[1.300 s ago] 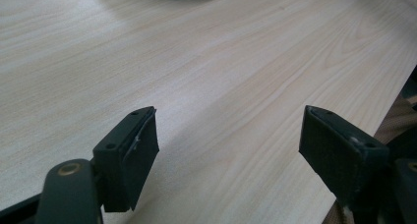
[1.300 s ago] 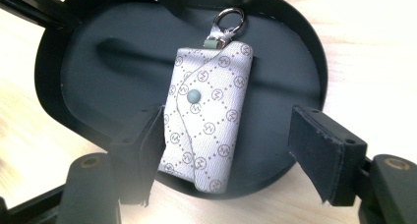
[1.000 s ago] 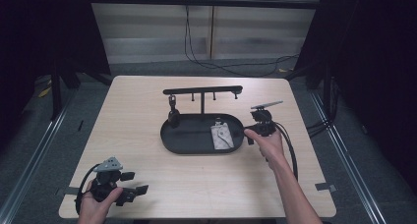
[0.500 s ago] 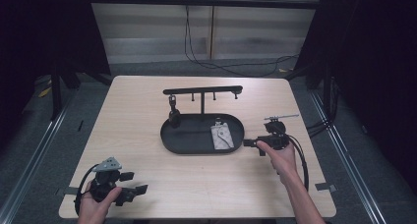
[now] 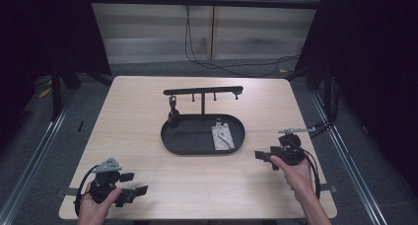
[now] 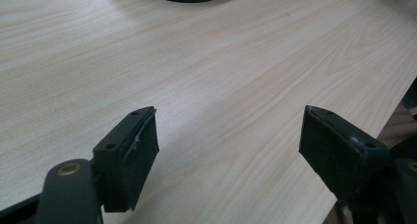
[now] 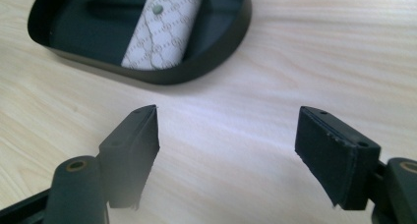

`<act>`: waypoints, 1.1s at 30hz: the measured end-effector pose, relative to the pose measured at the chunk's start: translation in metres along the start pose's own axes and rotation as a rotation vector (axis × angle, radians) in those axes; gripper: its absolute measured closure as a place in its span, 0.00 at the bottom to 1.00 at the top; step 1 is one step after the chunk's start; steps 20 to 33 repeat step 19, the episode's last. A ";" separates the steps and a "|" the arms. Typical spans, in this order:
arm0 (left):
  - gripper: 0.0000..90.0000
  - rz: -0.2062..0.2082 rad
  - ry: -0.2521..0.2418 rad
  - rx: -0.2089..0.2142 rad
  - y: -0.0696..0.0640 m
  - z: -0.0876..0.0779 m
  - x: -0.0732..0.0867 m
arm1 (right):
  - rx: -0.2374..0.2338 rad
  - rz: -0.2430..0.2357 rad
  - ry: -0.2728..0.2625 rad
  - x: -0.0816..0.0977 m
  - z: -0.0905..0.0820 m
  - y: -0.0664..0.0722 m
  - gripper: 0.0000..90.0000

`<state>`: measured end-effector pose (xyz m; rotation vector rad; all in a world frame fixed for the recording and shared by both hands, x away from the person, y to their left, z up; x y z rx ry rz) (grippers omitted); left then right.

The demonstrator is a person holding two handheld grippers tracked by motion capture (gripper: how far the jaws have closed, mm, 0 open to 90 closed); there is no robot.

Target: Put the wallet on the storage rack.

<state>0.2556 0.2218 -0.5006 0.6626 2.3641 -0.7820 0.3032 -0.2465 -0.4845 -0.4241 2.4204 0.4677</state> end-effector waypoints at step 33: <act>0.25 0.009 0.009 0.006 -0.001 -0.001 0.000 | 0.078 -0.005 -0.017 0.059 -0.022 -0.009 0.26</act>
Point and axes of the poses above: each handheld gripper's, and its own axes: z roughly forward along the jaws, x roughly out of its underside, y roughly to its left, the point moved 5 cm from there along z, roughly forward along the jaws, and after that the axes turned 7 degrees about -z, right-handed, at the moved point
